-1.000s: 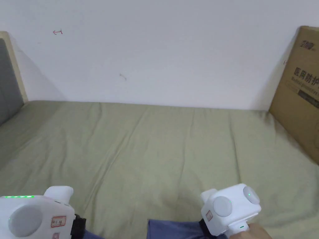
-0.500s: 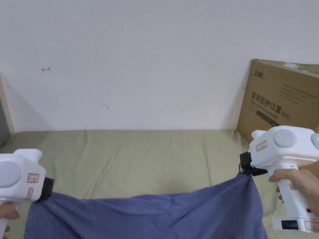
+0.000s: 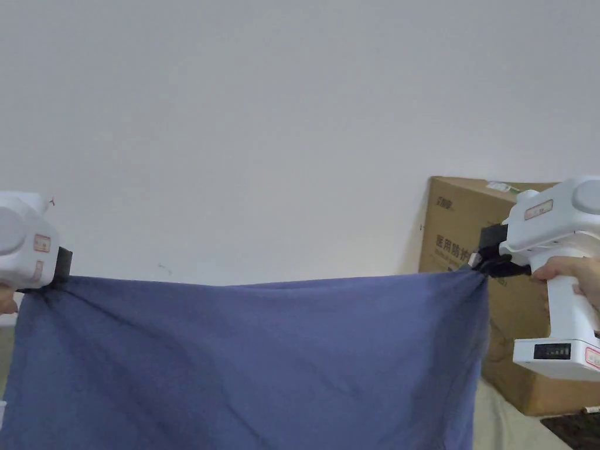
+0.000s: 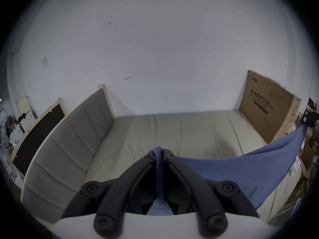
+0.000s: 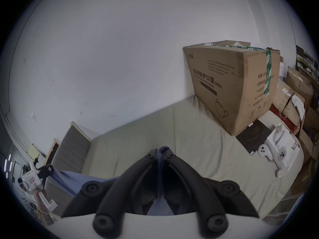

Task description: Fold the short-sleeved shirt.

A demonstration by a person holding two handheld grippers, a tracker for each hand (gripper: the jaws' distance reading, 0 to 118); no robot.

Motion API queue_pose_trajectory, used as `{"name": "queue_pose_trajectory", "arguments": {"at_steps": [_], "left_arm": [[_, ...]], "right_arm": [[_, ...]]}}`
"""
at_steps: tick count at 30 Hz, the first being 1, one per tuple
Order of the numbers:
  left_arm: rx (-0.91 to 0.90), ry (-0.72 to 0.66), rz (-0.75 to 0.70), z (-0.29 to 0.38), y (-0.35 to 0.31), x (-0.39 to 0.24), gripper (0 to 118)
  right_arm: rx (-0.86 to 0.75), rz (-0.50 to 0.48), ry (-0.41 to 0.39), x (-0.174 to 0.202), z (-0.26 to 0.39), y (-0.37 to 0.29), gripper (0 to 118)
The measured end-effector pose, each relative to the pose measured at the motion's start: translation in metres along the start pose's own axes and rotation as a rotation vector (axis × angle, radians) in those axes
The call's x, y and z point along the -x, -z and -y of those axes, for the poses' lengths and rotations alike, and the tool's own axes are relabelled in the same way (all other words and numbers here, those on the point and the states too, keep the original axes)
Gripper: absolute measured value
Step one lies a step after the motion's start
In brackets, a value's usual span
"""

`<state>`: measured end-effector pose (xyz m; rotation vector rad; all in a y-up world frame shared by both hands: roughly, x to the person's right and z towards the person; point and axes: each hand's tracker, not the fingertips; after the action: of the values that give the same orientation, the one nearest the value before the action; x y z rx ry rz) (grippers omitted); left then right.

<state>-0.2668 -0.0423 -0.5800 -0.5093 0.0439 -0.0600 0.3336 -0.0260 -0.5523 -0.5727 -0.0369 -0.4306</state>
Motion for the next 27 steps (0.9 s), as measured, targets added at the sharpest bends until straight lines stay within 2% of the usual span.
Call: {"name": "queue_pose_trajectory", "arguments": {"at_steps": [7,10,14,17,19,23,27], "left_arm": [[-0.090,-0.043,-0.054,-0.064,0.031,0.019,5],[-0.131,-0.047,-0.083,-0.070,0.036,0.024,5],[-0.124,-0.049,-0.109,-0.058,0.050,0.028,5],[-0.086,-0.052,-0.126,-0.034,0.070,0.026,5],[-0.024,-0.043,-0.131,-0.013,0.088,0.022,5],[0.089,0.008,-0.146,0.039,0.133,0.006,5],[0.221,0.008,-0.156,0.104,0.175,-0.008,5]], "right_arm": [[-0.098,-0.067,-0.002,0.055,-0.069,0.004,5],[-0.144,-0.074,-0.032,0.081,-0.084,-0.004,5],[-0.157,-0.077,-0.054,0.097,-0.083,-0.002,5],[-0.129,-0.059,-0.101,0.097,-0.067,0.014,5],[-0.070,-0.009,-0.123,0.089,-0.050,0.036,5],[0.038,0.033,-0.071,0.059,-0.003,0.094,5],[0.196,0.126,-0.067,0.026,0.067,0.156,5]]}}
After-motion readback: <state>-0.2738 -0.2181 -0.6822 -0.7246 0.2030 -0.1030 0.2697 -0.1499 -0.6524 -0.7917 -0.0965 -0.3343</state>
